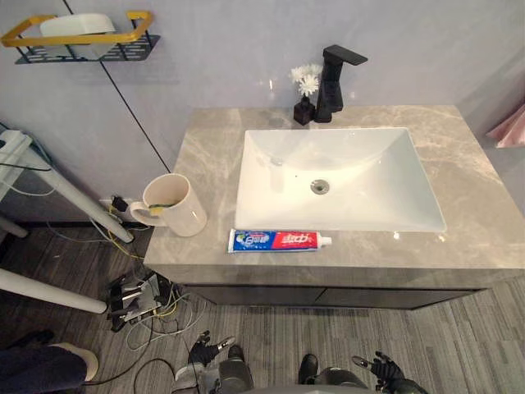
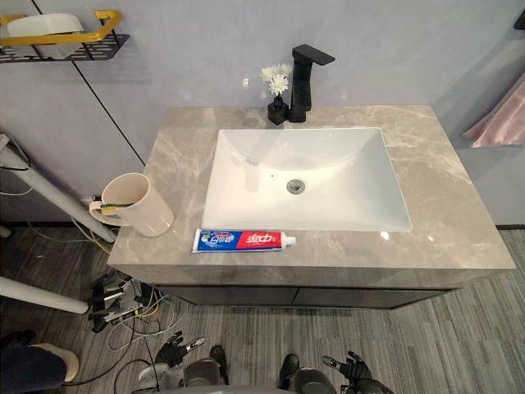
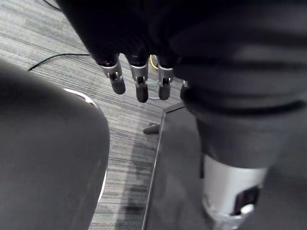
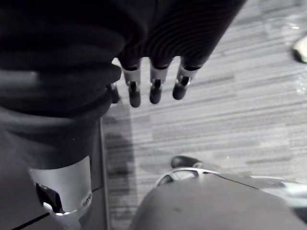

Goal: Organize washtable

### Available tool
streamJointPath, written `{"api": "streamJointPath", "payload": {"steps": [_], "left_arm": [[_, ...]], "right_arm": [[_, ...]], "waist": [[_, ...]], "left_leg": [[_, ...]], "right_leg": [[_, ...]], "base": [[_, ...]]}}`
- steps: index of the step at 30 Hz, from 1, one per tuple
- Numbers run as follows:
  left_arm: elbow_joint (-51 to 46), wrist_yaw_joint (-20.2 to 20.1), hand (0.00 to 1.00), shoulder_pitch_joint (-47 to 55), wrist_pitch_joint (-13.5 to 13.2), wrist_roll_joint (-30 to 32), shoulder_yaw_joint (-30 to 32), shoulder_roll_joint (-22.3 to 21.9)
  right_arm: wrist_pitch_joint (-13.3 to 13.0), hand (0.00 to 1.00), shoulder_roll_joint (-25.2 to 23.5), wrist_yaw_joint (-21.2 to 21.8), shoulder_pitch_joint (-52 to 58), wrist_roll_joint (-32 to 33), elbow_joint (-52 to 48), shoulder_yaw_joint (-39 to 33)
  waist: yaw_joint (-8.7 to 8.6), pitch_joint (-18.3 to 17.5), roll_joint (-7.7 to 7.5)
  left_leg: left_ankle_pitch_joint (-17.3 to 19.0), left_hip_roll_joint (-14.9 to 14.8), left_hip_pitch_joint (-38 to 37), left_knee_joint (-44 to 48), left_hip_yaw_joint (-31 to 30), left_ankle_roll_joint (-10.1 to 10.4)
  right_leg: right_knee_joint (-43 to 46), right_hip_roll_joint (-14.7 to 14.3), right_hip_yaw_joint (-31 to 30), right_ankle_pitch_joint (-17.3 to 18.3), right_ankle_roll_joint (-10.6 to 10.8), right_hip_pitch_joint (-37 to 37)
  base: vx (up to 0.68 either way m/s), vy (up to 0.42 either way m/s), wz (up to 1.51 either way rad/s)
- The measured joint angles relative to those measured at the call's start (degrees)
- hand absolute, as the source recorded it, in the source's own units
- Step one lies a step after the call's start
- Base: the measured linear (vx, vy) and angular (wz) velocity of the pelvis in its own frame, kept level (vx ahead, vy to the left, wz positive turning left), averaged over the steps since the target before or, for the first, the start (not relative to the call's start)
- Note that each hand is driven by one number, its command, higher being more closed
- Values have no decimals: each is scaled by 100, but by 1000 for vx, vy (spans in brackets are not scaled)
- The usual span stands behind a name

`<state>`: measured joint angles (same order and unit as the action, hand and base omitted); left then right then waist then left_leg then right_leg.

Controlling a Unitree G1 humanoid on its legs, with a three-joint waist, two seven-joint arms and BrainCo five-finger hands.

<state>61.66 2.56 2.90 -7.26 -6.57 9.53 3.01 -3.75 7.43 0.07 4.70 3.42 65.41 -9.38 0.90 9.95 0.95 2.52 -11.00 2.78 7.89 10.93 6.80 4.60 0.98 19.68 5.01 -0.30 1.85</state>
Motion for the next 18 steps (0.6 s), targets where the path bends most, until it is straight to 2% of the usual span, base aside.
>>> {"api": "streamJointPath", "payload": {"steps": [2, 5, 13, 15, 16, 17, 18], "left_arm": [[101, -12, 0, 4, 25, -3, 273, -24], [202, -28, 0, 45, 50, -5, 659, -33], [391, -131, 0, 530, 130, -227, 1712, -136], [344, -117, 0, 660, 217, -437, 2677, -129], [198, -108, 0, 716, 247, -485, 2961, -119], [-344, 3, 0, 826, 277, -760, 3481, -115], [-765, 84, 0, 892, 306, -904, 3683, -116]], "right_arm": [[25, 0, -104, 19, 115, 6, 110, -390], [31, 0, -176, 24, 180, -7, 119, -782], [43, 0, -264, 131, 256, -8, 126, -1206], [42, 0, -265, 138, 343, -8, 127, -1278], [43, 0, -263, 140, 363, -8, 127, -1277], [42, 0, -268, 143, 384, -9, 118, -1277], [42, 0, -267, 145, 421, -16, 113, -1274]], "waist": [[6, -61, -46], [16, -103, -14], [61, -223, 41], [163, -306, 46], [185, -340, 48], [249, -407, 48], [318, -444, 68]], "left_leg": [[-80, 191, -181, -298, 23, -96], [-160, 386, -372, -586, 28, -186], [-486, 603, -737, -1336, -65, -250], [-493, 620, -707, -1367, -150, -260], [-493, 621, -695, -1368, -170, -261], [-493, 622, -668, -1369, -209, -261], [-493, 621, -645, -1369, -226, -261]], "right_leg": [[-112, 141, 20, -33, 110, 112], [-139, 295, 53, -20, 224, 209], [-182, 376, 153, 14, 340, 304], [-183, 388, 228, 28, 355, 317], [-184, 389, 244, 32, 357, 317], [-184, 389, 267, 41, 354, 317], [-184, 389, 283, 46, 348, 314]], "base": [[107, 148, 13], [80, 127, 12], [19, 43, 8], [-6, 6, 19], [-1, 2, 17], [-3, -2, 13], [3, -13, 18]]}}
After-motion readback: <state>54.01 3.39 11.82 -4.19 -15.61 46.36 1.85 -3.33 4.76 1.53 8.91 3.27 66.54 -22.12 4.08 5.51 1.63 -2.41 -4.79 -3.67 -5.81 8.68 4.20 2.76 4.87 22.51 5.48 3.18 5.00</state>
